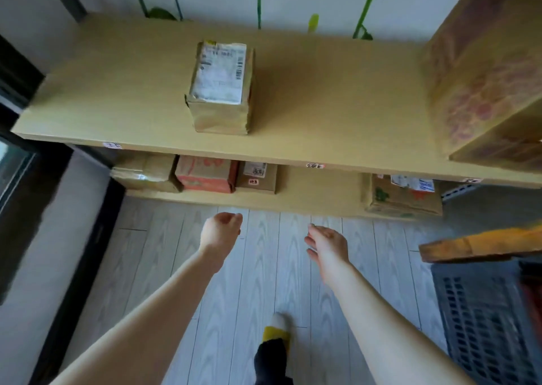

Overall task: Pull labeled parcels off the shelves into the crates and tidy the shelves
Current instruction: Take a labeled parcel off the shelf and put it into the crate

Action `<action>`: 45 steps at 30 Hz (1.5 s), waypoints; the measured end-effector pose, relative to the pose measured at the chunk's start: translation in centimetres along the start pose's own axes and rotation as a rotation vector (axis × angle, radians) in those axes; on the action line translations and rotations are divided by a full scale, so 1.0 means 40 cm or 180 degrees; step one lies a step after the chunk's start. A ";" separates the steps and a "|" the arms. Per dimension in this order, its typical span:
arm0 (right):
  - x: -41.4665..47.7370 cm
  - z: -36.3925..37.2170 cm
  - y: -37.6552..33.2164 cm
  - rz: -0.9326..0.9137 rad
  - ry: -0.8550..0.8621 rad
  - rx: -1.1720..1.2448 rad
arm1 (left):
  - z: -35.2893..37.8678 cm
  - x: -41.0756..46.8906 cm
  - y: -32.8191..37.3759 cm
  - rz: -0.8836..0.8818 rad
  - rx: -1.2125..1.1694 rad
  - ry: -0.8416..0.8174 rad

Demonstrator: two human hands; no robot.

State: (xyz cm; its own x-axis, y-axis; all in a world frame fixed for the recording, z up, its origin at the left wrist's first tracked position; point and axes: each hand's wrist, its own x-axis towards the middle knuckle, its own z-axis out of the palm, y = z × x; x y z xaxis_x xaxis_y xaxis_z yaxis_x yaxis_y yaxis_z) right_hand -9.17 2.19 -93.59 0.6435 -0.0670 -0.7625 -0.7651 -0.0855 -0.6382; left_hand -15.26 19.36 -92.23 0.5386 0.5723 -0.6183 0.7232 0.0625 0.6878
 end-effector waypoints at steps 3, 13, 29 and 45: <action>0.155 0.097 0.022 -0.0121 0.0025 -0.0056 | 0.045 0.157 -0.054 0.0072 0.0077 0.0026; 0.683 0.368 0.123 -0.1195 0.0225 -0.0965 | 0.227 0.596 -0.236 0.0568 -0.0120 0.0576; 0.764 0.309 0.214 -0.1795 0.0403 -0.0975 | 0.299 0.697 -0.286 0.0901 -0.0259 0.0775; 0.287 -0.072 0.199 -0.0903 0.1043 -0.0015 | 0.330 0.211 -0.137 0.0607 0.0194 0.0134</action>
State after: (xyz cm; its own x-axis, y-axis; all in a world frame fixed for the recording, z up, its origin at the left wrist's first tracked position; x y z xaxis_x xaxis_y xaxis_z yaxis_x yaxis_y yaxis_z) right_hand -7.79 -2.12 -107.12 0.8020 -0.3521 -0.4825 -0.5573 -0.1504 -0.8165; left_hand -8.96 13.05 -106.26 0.6508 0.6027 -0.4617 0.6353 -0.0993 0.7658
